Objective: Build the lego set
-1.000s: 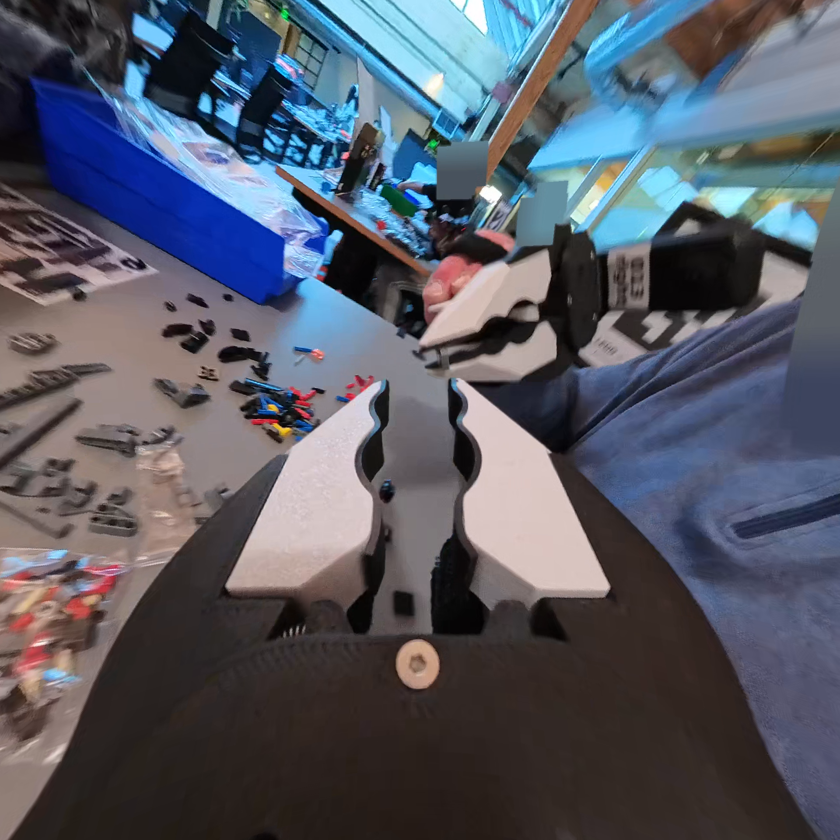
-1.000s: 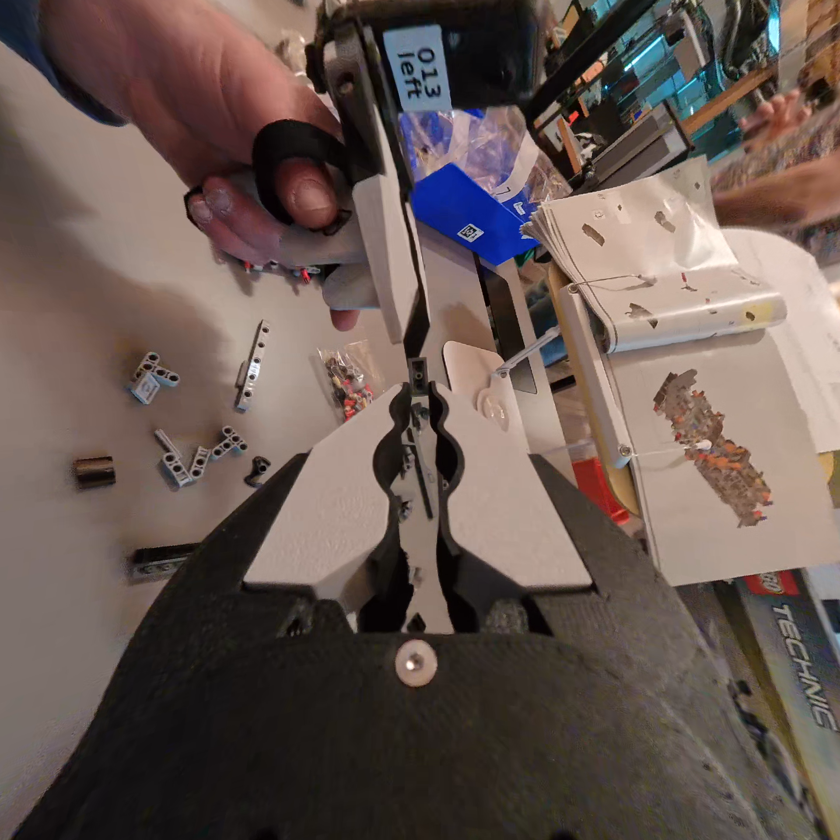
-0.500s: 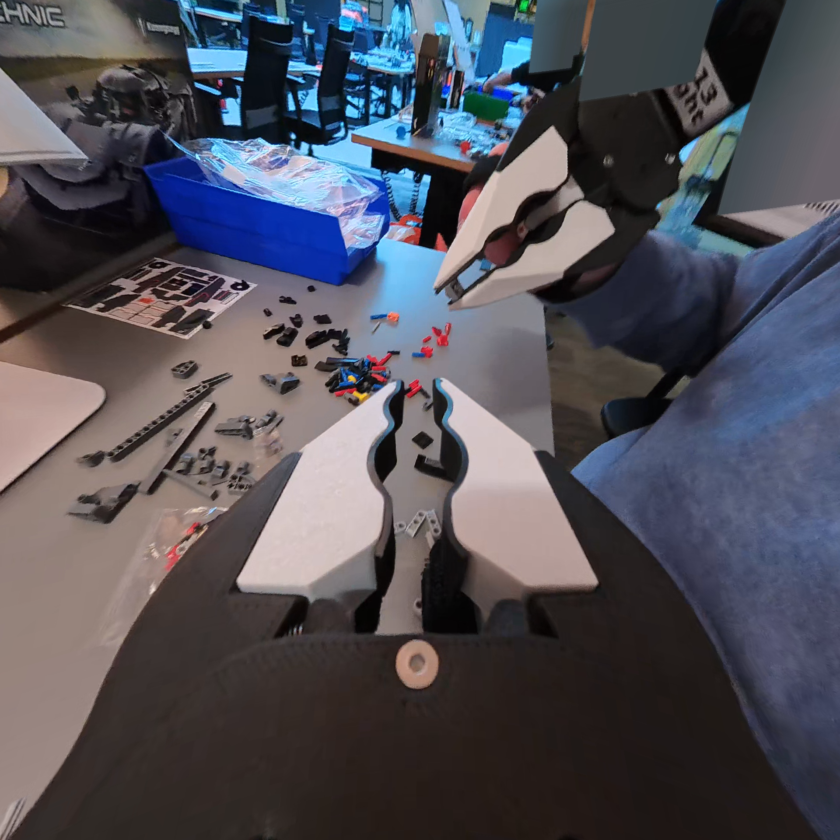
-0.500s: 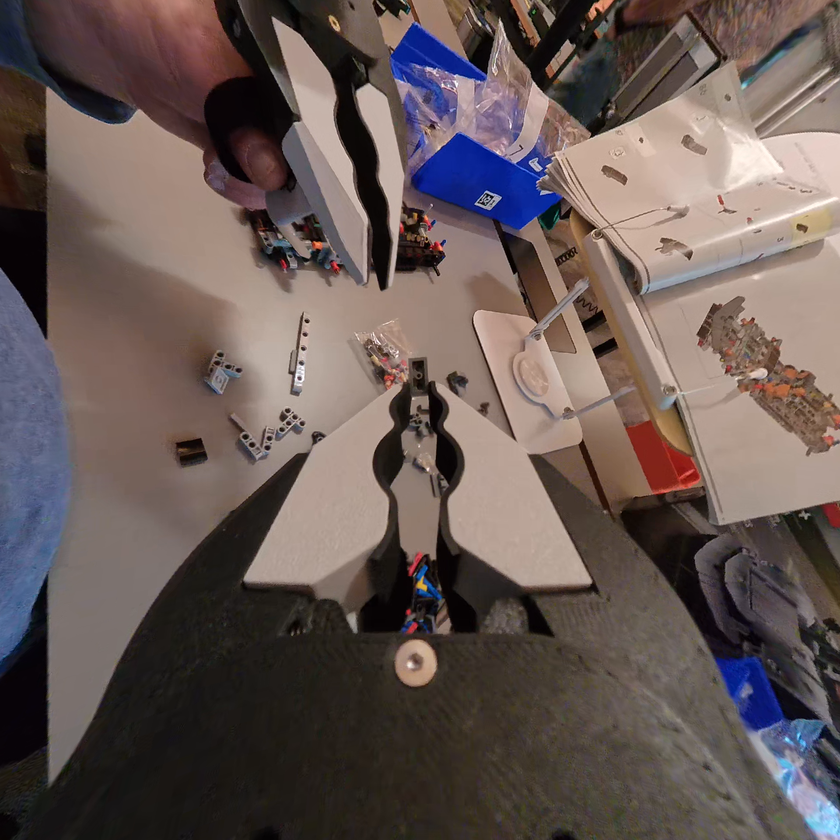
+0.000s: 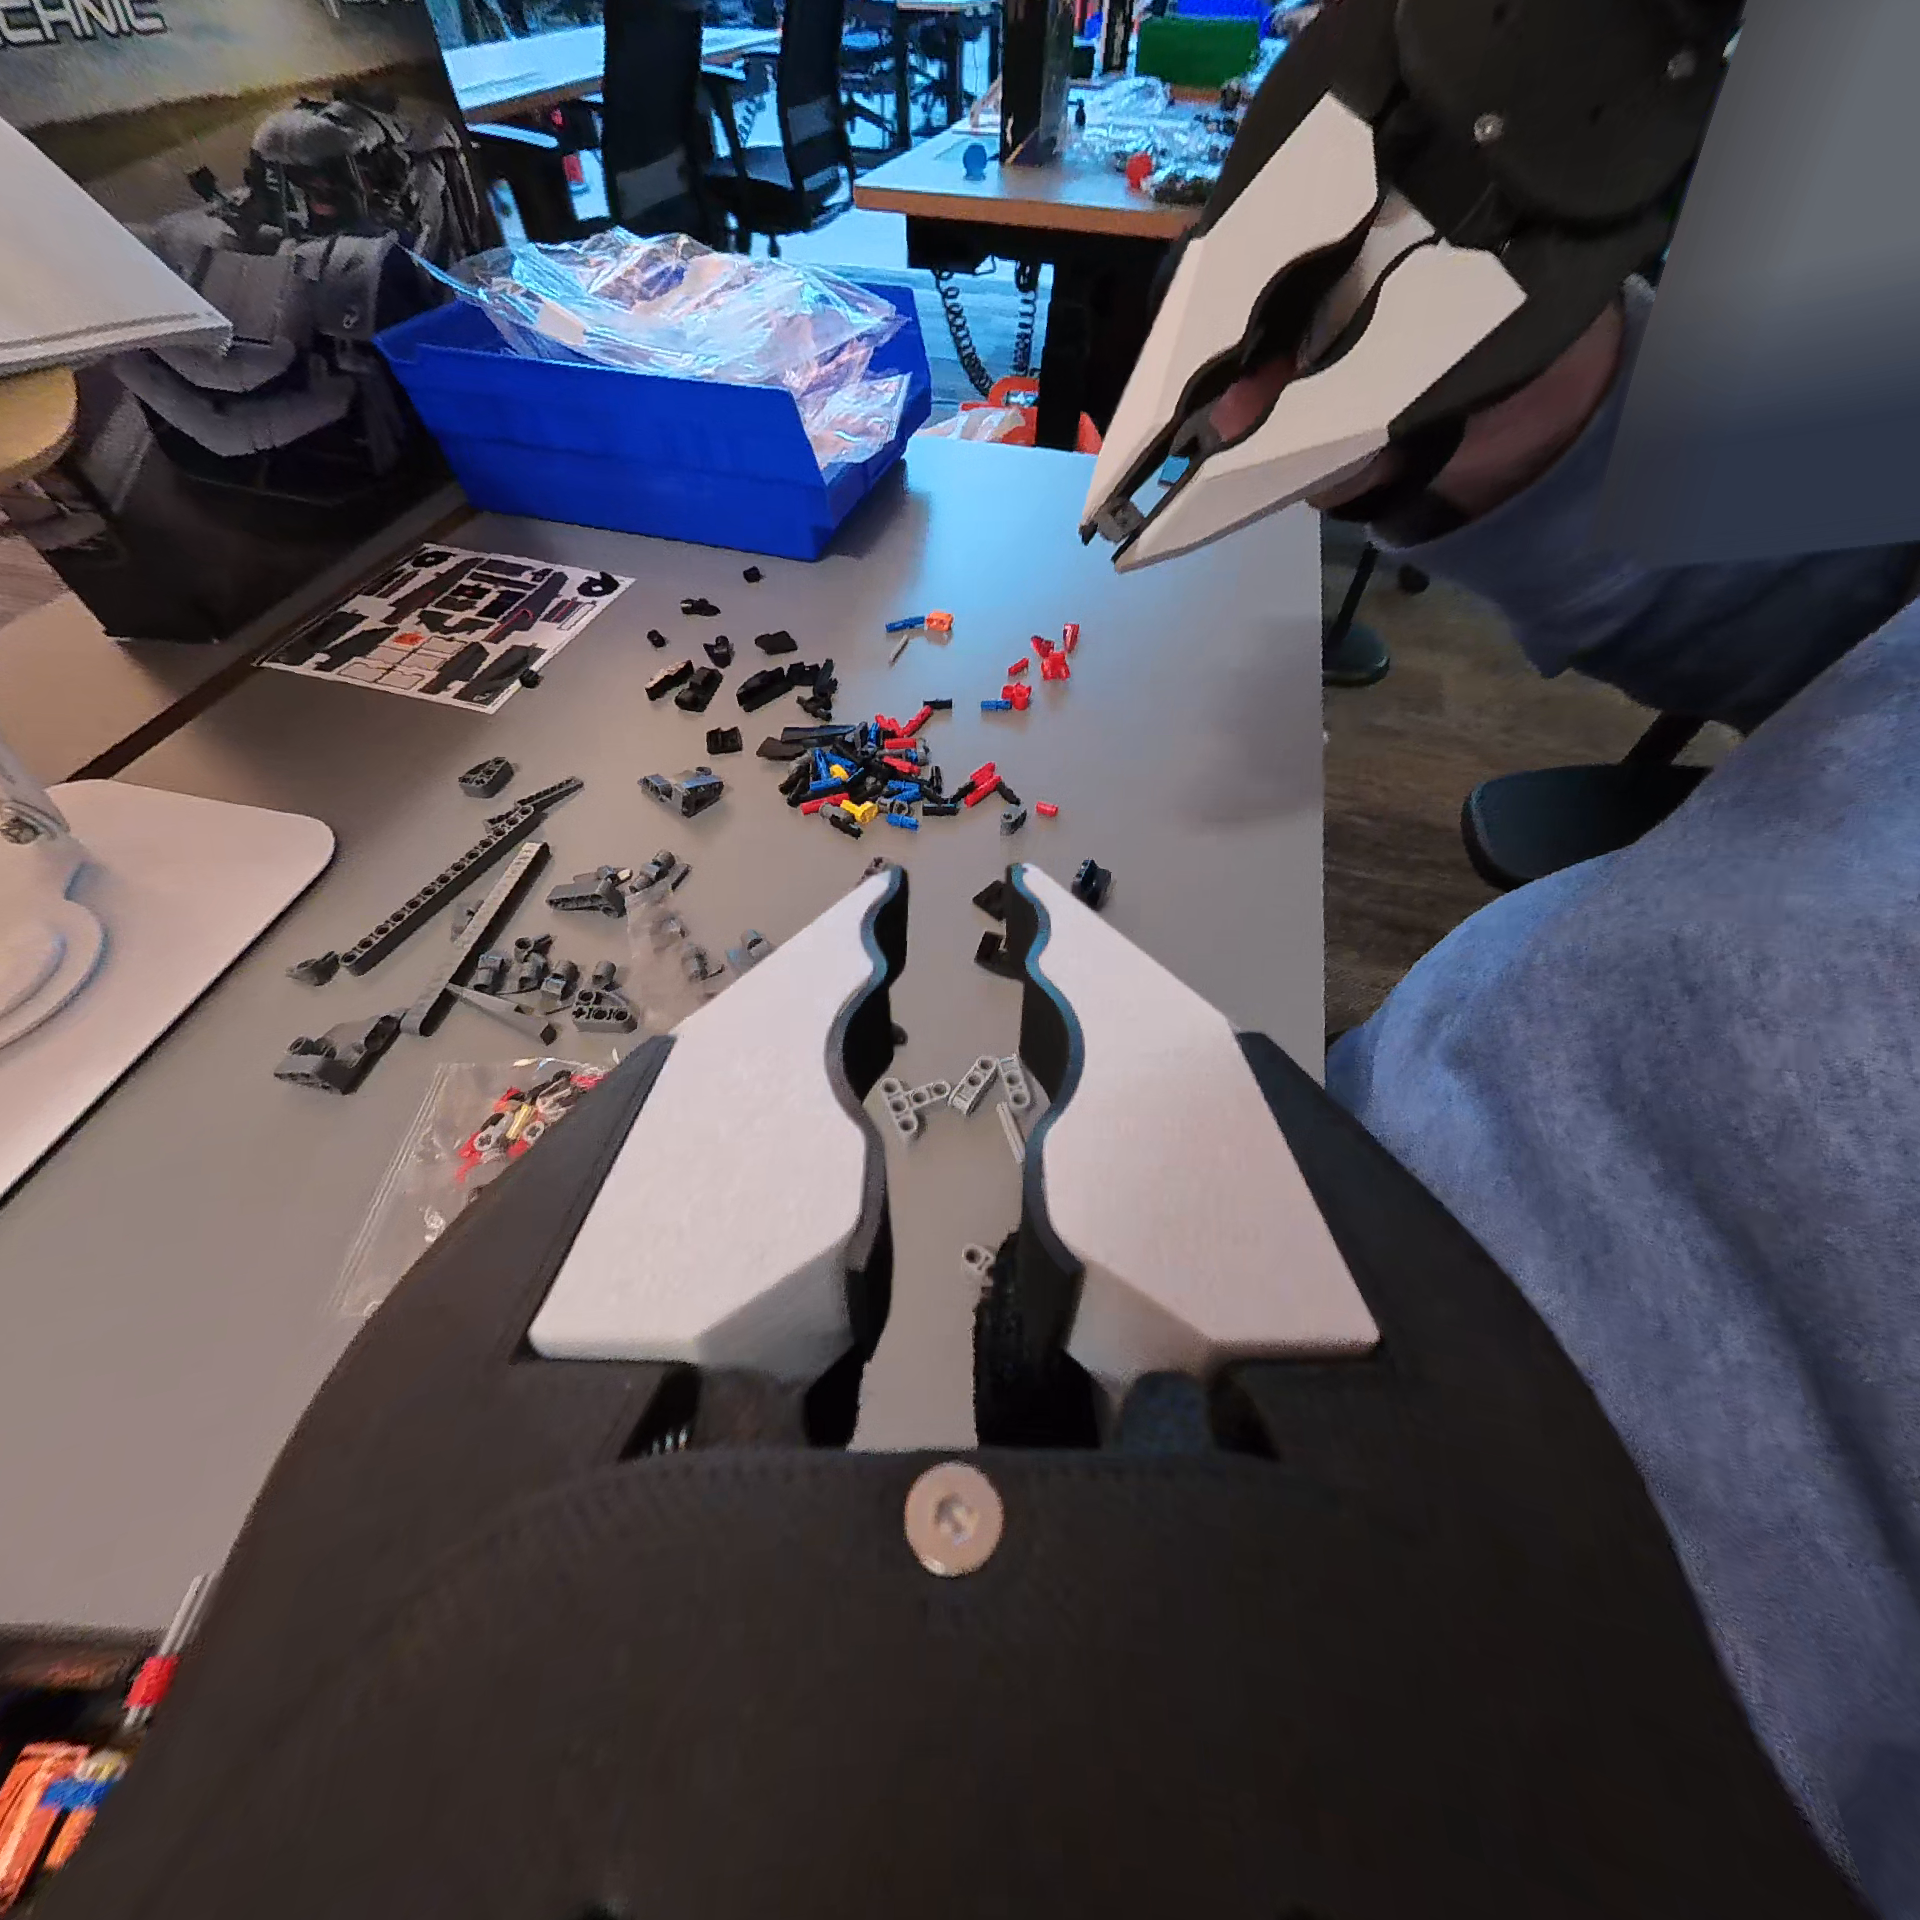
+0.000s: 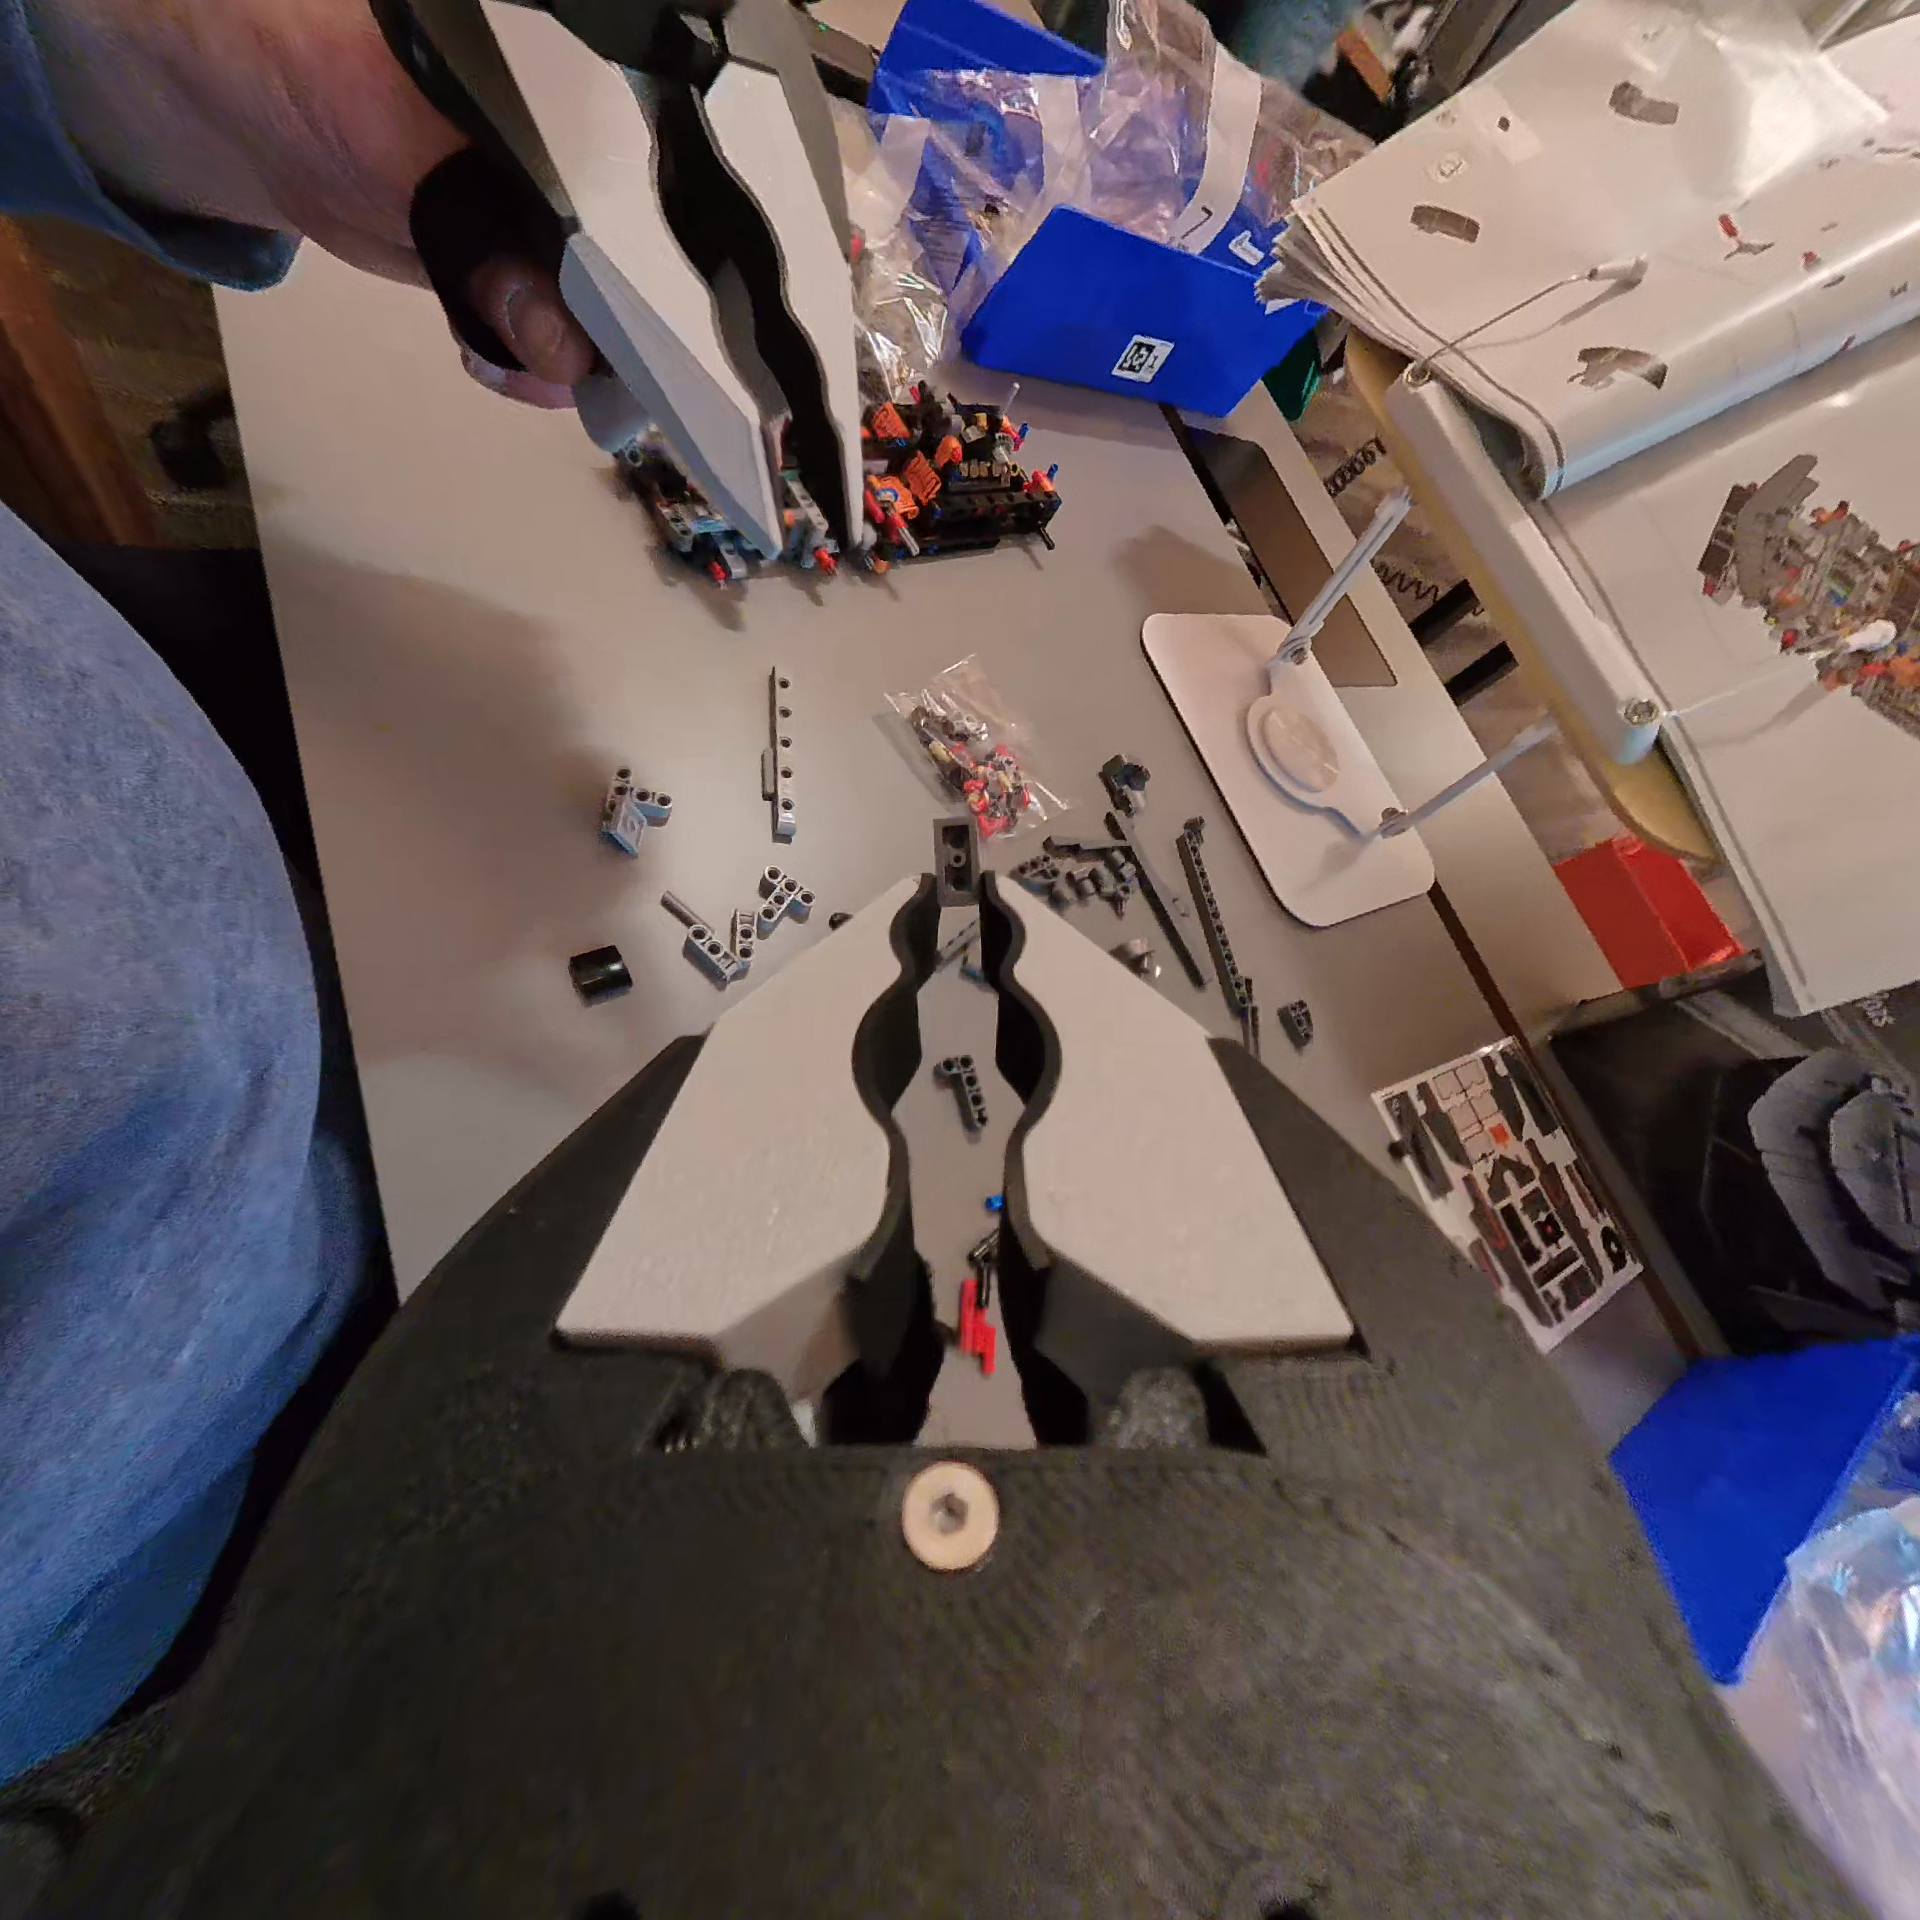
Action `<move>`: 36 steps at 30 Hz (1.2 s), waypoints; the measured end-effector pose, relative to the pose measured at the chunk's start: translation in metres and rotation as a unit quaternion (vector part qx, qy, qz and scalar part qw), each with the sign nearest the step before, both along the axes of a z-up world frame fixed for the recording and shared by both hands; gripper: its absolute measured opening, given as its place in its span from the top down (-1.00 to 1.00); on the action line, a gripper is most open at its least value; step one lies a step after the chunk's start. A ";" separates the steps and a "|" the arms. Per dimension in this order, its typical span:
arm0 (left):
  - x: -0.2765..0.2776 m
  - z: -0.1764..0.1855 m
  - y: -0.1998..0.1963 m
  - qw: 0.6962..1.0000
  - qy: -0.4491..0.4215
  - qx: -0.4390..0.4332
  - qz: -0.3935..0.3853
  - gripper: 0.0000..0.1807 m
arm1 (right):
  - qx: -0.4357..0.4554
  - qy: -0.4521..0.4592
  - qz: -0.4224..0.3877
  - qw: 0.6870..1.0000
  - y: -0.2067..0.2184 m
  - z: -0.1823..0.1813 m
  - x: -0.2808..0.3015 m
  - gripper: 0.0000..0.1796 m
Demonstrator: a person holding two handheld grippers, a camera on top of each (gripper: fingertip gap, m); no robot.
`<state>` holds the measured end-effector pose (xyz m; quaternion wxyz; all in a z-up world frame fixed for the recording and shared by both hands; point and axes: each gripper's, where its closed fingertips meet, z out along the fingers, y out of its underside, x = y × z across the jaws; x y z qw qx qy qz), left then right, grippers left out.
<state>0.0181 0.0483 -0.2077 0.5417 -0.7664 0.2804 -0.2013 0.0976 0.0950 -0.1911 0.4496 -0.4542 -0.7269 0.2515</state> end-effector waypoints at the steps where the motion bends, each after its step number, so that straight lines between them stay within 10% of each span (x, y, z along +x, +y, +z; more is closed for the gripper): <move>1: 0.001 -0.002 -0.001 1.000 0.006 0.000 0.000 0.81 | -0.004 -0.002 -0.004 1.000 0.000 -0.001 0.002 0.95; 36: 0.067 -0.102 0.029 0.974 0.202 -0.063 -0.078 0.23 | -0.106 -0.051 -0.041 0.992 -0.008 -0.051 0.040 0.95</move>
